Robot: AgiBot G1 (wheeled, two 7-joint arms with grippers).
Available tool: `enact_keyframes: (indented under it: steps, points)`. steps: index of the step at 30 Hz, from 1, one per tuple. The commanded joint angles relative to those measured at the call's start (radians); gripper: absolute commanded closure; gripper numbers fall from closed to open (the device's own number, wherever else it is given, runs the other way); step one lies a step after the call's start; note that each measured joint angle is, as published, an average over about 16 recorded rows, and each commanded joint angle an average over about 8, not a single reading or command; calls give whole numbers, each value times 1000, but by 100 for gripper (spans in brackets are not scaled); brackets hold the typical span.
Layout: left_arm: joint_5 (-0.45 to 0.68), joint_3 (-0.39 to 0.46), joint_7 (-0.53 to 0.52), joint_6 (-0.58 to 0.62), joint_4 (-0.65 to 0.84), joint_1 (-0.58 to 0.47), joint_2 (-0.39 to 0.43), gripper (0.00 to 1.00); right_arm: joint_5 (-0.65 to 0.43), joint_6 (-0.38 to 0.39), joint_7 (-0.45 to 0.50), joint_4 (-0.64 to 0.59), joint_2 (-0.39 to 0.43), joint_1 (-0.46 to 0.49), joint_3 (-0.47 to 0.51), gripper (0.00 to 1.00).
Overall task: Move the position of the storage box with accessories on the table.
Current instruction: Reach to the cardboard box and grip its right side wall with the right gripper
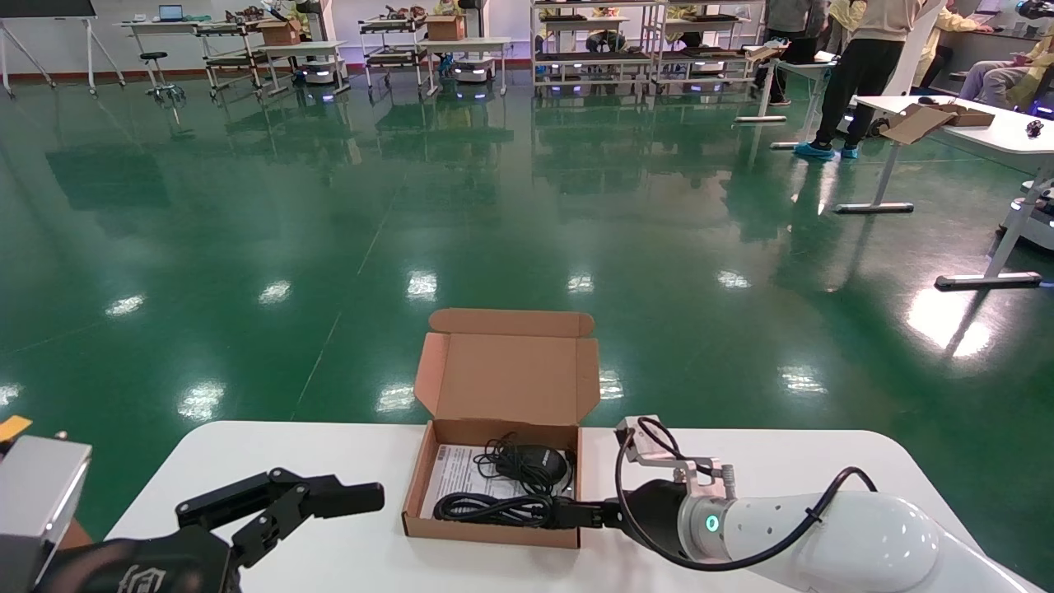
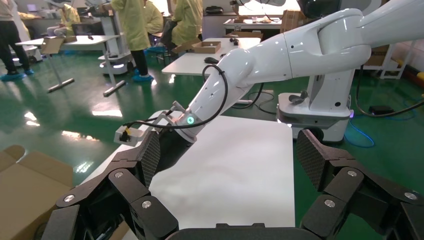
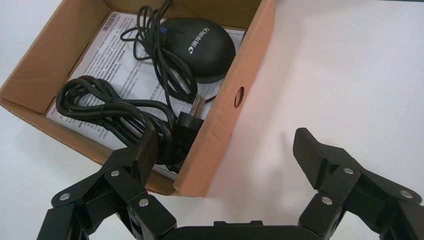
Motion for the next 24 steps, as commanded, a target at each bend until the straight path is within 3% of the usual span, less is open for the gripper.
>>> enact_keyframes:
  steps: [1, 24]
  points:
    - [0, 0, 0, 0, 0, 0, 0, 0, 5, 8, 5, 4, 0, -1, -11, 97]
    - [0, 0, 0, 0, 0, 0, 0, 0, 82, 68, 18, -4, 3, -11, -102, 100]
